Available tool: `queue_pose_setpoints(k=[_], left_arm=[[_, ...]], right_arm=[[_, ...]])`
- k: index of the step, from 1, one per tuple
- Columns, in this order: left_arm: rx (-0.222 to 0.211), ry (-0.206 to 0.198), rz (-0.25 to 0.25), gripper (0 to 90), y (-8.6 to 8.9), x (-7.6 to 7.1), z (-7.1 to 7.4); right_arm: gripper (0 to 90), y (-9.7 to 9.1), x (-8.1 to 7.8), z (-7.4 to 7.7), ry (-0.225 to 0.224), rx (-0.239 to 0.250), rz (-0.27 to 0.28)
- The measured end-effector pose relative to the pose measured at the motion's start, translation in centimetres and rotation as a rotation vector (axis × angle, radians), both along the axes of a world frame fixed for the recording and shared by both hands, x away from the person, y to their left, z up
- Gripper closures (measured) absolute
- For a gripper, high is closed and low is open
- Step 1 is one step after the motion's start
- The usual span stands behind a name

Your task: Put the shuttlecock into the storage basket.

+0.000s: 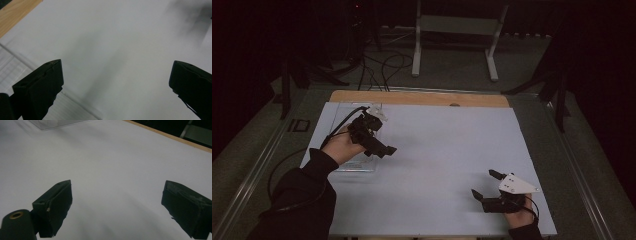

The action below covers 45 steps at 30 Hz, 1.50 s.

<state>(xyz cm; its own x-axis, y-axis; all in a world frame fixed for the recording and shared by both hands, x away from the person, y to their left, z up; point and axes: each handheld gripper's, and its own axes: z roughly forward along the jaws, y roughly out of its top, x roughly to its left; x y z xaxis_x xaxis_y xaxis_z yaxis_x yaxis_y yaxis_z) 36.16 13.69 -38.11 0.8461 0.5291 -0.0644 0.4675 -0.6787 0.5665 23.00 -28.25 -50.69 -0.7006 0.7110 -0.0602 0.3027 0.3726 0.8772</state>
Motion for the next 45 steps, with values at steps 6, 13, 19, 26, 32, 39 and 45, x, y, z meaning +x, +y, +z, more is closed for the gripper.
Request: queue_pose_setpoints(k=[6,13,19,26,32,39,45], left_arm=[[-0.002,-0.007,-0.029,0.4,-1.1,-0.1,-0.2],[-0.023,-0.001,-0.068,0.4,-2.6,-0.6,-0.6],[-0.008,0.004,-0.084,0.4,-3.9,-1.1,-1.1],[-0.024,0.006,-0.090,0.4,-5.0,-1.5,-1.9],[-0.007,0.032,-0.105,0.4,-5.4,-1.5,-2.6],[0.004,0.030,-0.118,0.4,-6.2,-2.2,-3.8],[-0.034,0.037,-0.126,0.5,-6.6,-2.6,-4.8]], right_arm=[[9.7,0.0,0.0,0.0,-0.001,0.000,0.001],[9.6,0.0,0.0,0.0,0.001,0.000,0.002],[9.7,0.0,0.0,0.0,0.003,-0.001,0.005],[9.7,0.1,0.0,0.0,0.006,0.000,0.007],[9.6,0.1,0.0,-0.1,0.014,-0.003,0.013],[9.7,0.2,0.0,0.0,0.011,-0.005,0.012],[9.7,0.1,0.0,0.0,0.010,-0.002,0.008]])
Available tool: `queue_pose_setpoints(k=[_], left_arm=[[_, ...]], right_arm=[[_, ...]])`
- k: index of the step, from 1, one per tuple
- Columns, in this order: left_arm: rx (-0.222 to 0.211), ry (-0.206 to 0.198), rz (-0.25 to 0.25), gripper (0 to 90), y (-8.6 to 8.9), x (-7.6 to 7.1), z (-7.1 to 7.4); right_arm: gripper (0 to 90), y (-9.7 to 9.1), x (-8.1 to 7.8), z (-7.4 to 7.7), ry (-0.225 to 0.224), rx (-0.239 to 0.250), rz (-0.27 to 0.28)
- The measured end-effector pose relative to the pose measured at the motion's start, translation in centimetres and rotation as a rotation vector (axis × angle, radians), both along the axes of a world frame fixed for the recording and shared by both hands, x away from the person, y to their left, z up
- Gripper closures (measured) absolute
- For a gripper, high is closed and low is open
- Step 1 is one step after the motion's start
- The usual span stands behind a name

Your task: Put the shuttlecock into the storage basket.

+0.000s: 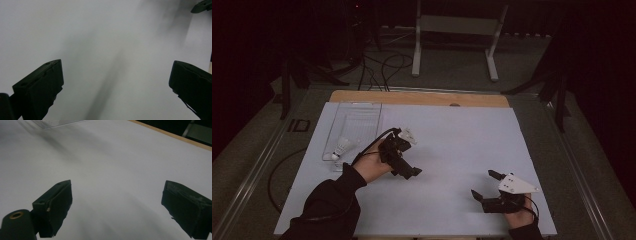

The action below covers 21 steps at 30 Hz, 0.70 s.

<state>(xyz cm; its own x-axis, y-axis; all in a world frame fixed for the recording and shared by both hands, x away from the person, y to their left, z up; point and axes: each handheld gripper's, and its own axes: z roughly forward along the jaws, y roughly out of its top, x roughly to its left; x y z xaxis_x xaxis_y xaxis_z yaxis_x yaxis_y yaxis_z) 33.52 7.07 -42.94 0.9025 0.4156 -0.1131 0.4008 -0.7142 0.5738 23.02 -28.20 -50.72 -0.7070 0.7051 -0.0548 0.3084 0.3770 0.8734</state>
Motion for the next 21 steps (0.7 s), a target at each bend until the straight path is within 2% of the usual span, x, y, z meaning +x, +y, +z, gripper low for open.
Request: queue_pose_setpoints(k=[4,6,9,11,17,21], left_arm=[[-0.007,0.009,-0.018,0.5,-0.1,-0.3,-0.7],[-0.015,0.021,-0.011,0.5,-0.1,-0.5,-1.3],[-0.023,0.034,-0.038,0.5,-0.3,-0.9,-2.0],[-0.010,0.028,-0.058,0.5,-0.3,-1.1,-2.4],[-0.050,0.034,-0.053,0.5,0.1,-1.4,-3.2],[-0.042,0.018,-0.053,0.5,0.5,-1.7,-3.7]], right_arm=[[9.7,0.0,0.0,0.0,0.000,0.000,0.001],[9.7,0.1,0.0,0.0,-0.002,-0.002,0.004],[9.7,0.1,0.0,0.0,-0.003,-0.001,0.004],[9.7,0.0,0.0,0.0,-0.002,0.001,0.002],[9.7,0.0,0.0,0.1,-0.002,0.000,0.003],[9.6,0.0,0.0,0.1,-0.002,0.001,0.002]])
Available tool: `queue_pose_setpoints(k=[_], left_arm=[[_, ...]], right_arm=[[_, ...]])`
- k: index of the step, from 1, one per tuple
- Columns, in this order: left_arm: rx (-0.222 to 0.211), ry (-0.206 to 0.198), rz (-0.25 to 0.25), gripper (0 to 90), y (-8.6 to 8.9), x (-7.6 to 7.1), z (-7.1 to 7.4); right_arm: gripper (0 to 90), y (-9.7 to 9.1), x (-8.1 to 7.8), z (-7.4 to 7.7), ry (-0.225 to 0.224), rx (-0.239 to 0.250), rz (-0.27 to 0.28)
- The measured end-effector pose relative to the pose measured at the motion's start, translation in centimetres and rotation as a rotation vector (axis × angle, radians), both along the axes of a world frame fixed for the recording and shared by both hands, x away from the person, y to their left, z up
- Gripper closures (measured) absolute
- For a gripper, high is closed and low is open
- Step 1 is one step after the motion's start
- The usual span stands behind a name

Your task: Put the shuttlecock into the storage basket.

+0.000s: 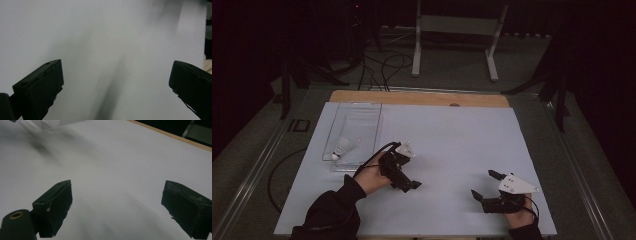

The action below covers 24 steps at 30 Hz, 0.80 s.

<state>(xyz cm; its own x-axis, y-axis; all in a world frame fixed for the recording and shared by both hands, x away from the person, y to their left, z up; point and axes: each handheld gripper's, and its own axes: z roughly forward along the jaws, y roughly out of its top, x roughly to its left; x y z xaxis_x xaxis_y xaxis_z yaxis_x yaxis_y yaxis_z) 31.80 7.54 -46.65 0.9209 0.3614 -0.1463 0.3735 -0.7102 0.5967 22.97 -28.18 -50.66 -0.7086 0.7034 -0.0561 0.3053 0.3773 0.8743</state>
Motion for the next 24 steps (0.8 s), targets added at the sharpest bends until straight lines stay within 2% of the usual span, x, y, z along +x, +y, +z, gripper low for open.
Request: queue_pose_setpoints(k=[5,9,14,24], left_arm=[[0.004,0.004,-0.001,0.5,0.2,-0.5,-0.7],[0.019,-0.010,0.004,0.5,0.8,-1.2,-1.4],[-0.008,-0.002,0.036,0.5,1.8,-1.8,-2.2],[-0.020,-0.005,0.062,0.5,3.5,-2.9,-3.0]], right_arm=[[9.7,0.0,0.0,0.0,-0.001,0.000,0.000],[9.7,0.0,0.0,0.0,-0.001,-0.001,-0.002],[9.7,0.0,0.0,0.0,0.004,0.001,-0.004],[9.7,0.1,0.0,0.0,0.003,-0.003,-0.004]])
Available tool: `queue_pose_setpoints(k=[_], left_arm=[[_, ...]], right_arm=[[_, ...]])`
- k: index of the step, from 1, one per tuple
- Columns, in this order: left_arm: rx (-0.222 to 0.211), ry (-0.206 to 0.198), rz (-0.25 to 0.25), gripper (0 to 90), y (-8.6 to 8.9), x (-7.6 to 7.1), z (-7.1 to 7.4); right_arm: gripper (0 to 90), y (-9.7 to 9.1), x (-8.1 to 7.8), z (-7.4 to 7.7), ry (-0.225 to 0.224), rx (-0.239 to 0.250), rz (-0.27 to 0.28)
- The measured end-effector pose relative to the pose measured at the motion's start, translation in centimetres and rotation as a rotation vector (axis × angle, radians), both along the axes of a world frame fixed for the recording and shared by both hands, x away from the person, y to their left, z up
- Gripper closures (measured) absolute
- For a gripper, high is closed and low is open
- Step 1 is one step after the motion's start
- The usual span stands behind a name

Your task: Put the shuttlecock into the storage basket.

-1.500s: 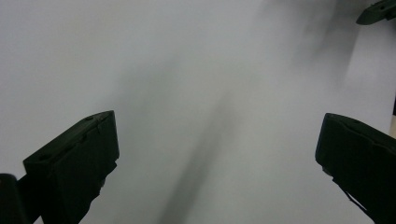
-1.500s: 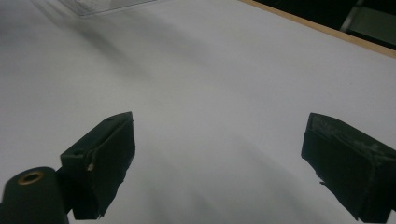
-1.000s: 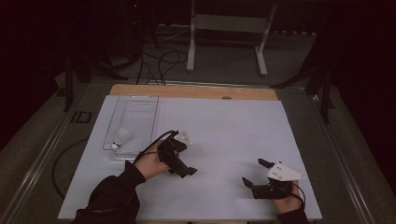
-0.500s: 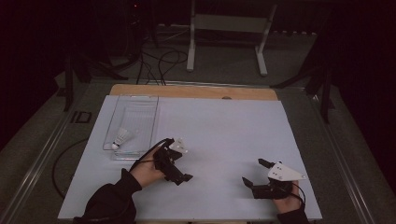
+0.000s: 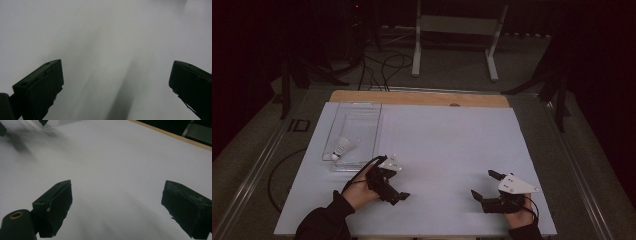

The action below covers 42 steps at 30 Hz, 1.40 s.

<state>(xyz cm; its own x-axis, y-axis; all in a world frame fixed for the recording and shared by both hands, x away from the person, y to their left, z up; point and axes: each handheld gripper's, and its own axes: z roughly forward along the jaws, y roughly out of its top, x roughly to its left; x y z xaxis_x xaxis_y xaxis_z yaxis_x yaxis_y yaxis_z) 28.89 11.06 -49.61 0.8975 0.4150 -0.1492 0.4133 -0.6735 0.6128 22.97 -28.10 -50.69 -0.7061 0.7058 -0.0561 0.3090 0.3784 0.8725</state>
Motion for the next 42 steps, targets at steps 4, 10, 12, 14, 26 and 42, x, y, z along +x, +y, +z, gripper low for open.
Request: queue_pose_setpoints(k=[4,10,12,14,26,42], left_arm=[[-0.040,0.004,0.012,0.5,0.8,-0.4,-0.2],[-0.019,-0.016,0.008,0.5,1.5,-1.4,-0.5],[-0.024,-0.017,0.011,0.4,1.7,-1.8,-0.6],[-0.016,-0.035,0.013,0.5,2.1,-2.0,-0.7],[-0.024,-0.033,0.055,0.5,3.9,-3.1,-1.1],[-0.053,-0.023,0.105,0.4,6.6,-4.1,-2.0]], right_arm=[[9.7,0.0,0.0,0.0,0.004,-0.003,0.000],[9.7,0.0,0.0,0.0,0.003,-0.003,-0.002],[9.7,0.0,0.0,0.0,0.005,-0.005,-0.002],[9.7,0.1,0.1,-0.1,0.004,-0.007,-0.001],[9.7,0.1,0.1,-0.1,0.008,-0.006,-0.003],[9.7,0.1,0.1,-0.2,0.012,-0.008,-0.003]])
